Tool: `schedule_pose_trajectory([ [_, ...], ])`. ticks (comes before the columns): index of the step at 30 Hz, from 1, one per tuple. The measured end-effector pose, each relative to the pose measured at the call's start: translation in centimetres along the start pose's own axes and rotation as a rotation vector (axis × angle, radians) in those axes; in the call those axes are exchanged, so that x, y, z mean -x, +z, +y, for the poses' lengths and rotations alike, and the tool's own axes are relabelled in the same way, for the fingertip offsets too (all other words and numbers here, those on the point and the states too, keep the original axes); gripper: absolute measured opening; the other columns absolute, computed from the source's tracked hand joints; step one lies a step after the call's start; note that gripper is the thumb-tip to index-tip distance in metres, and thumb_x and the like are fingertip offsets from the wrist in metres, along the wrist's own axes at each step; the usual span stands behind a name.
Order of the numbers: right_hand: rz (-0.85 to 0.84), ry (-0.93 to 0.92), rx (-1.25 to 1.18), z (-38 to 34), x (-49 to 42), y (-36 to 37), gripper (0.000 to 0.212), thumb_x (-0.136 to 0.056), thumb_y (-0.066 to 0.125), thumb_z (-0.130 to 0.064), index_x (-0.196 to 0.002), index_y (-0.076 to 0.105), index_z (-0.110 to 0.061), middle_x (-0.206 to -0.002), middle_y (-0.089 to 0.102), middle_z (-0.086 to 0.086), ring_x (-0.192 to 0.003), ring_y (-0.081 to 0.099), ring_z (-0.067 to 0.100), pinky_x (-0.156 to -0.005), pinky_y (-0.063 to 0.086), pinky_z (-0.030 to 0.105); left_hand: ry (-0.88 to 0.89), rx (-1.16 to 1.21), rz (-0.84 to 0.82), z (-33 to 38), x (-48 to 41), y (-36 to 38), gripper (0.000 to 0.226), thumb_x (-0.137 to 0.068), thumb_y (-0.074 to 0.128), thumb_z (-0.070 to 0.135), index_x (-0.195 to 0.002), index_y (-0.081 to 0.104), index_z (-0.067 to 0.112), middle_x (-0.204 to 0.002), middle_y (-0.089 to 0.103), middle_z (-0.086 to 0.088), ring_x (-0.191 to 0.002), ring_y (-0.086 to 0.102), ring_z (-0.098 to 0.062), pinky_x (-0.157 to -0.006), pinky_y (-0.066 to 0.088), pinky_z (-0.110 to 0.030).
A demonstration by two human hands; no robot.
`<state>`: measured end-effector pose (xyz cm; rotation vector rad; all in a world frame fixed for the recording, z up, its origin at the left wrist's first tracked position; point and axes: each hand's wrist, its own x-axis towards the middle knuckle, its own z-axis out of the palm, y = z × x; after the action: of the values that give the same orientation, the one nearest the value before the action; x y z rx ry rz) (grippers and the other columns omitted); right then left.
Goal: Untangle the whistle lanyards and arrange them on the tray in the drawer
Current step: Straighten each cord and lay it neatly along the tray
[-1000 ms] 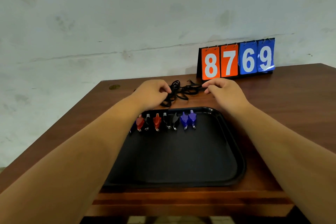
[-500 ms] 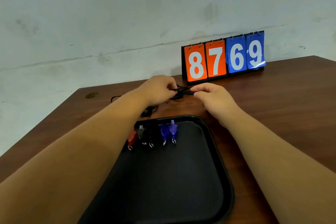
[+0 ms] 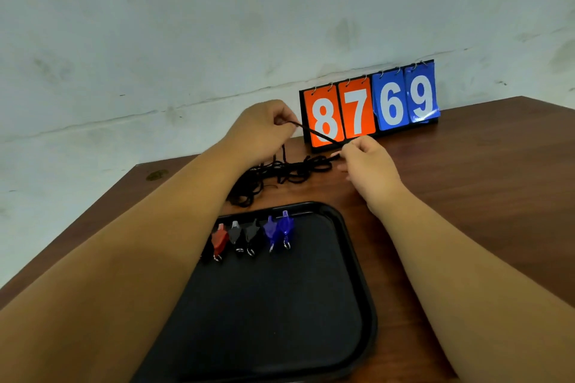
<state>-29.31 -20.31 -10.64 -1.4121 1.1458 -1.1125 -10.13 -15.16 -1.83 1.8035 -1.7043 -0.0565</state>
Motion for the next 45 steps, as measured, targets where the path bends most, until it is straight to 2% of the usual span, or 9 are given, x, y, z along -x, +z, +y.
schedule_pose_trajectory([
  [3,0.122,0.067,-0.08,0.0,-0.1,-0.9,0.014,-0.103,0.052,-0.026,-0.111,0.062,-0.023,-0.102,0.071,0.0,-0.101,0.073,0.022,-0.093,0.062,0.046,-0.091,0.04,0.104,-1.3,0.1,-1.3,0.011,-0.102,0.064,0.025,-0.106,0.073,0.029,-0.102,0.075,0.006,-0.098,0.071,-0.013,-0.083,0.054,-0.026],
  [9,0.285,0.244,-0.252,-0.3,-0.5,-1.7,0.024,-0.106,0.047,-0.02,-0.13,0.05,-0.019,-0.104,0.075,0.005,-0.088,0.074,0.016,-0.06,0.047,0.026,-0.25,0.257,0.302,-2.6,1.2,-3.2,0.018,-0.101,0.057,0.019,-0.109,0.072,0.024,-0.105,0.075,0.002,-0.093,0.076,-0.016,-0.097,0.062,-0.047],
  [13,0.16,0.147,-0.011,0.0,-0.1,-1.1,0.034,-0.099,0.06,-0.024,-0.132,0.056,-0.018,-0.118,0.066,0.004,-0.096,0.067,0.018,-0.066,0.052,0.031,-0.206,0.301,0.28,-1.5,1.7,-3.1,0.016,-0.103,0.059,0.018,-0.11,0.072,0.023,-0.1,0.077,0.0,-0.089,0.076,-0.011,-0.096,0.062,-0.047],
  [17,-0.078,-0.181,0.091,-0.9,1.4,-0.1,0.063,-0.096,0.067,-0.015,-0.152,0.048,-0.038,-0.144,0.052,-0.015,-0.134,0.049,0.011,-0.101,0.047,0.033,-0.095,0.242,0.156,1.3,1.9,-1.9,0.015,-0.1,0.063,0.017,-0.106,0.075,0.025,-0.096,0.078,0.005,-0.09,0.076,-0.011,-0.091,0.063,-0.039],
  [22,-0.348,-0.223,-0.098,-1.5,2.8,0.8,0.063,-0.099,0.075,-0.034,-0.156,0.047,-0.035,-0.134,0.07,-0.016,-0.123,0.063,0.0,-0.089,0.042,0.016,-0.017,0.087,0.085,3.9,1.8,0.1,0.012,-0.1,0.068,0.022,-0.107,0.077,0.027,-0.098,0.074,0.012,-0.095,0.072,-0.008,-0.08,0.051,-0.02],
  [28,-0.122,-0.204,-0.183,-1.3,2.1,0.1,0.012,-0.104,0.069,-0.035,-0.11,0.079,-0.031,-0.1,0.08,-0.007,-0.101,0.073,0.009,-0.094,0.058,0.031,-0.033,0.035,0.101,3.3,1.4,1.1,0.011,-0.1,0.07,0.025,-0.108,0.077,0.026,-0.1,0.076,0.007,-0.095,0.07,-0.009,-0.075,0.048,-0.018],
  [34,0.24,-0.05,-0.379,-0.3,0.5,-1.5,0.015,-0.109,0.06,-0.032,-0.115,0.074,-0.033,-0.091,0.073,-0.008,-0.07,0.06,0.005,-0.06,0.05,0.022,-0.142,0.044,0.238,0.0,0.7,-0.9,0.012,-0.099,0.065,0.021,-0.105,0.075,0.025,-0.099,0.077,0.004,-0.098,0.071,-0.015,-0.077,0.049,-0.023],
  [41,0.406,0.074,-0.358,1.1,-0.9,-2.4,0.022,-0.111,0.055,-0.03,-0.119,0.075,-0.031,-0.096,0.069,-0.008,-0.079,0.061,0.011,-0.07,0.054,0.032,-0.265,0.191,0.306,-2.9,0.8,-4.4,0.01,-0.097,0.067,0.02,-0.097,0.074,0.026,-0.098,0.078,0.002,-0.094,0.077,-0.018,-0.095,0.062,-0.046],
  [45,0.406,0.1,-0.321,1.3,-1.1,-2.5,0.023,-0.111,0.056,-0.027,-0.122,0.076,-0.029,-0.097,0.069,-0.008,-0.085,0.065,0.013,-0.086,0.064,0.041,-0.313,0.256,0.31,-3.7,1.6,-5.9,0.009,-0.1,0.067,0.016,-0.097,0.073,0.022,-0.1,0.078,-0.005,-0.093,0.078,-0.021,-0.089,0.065,-0.042],
])
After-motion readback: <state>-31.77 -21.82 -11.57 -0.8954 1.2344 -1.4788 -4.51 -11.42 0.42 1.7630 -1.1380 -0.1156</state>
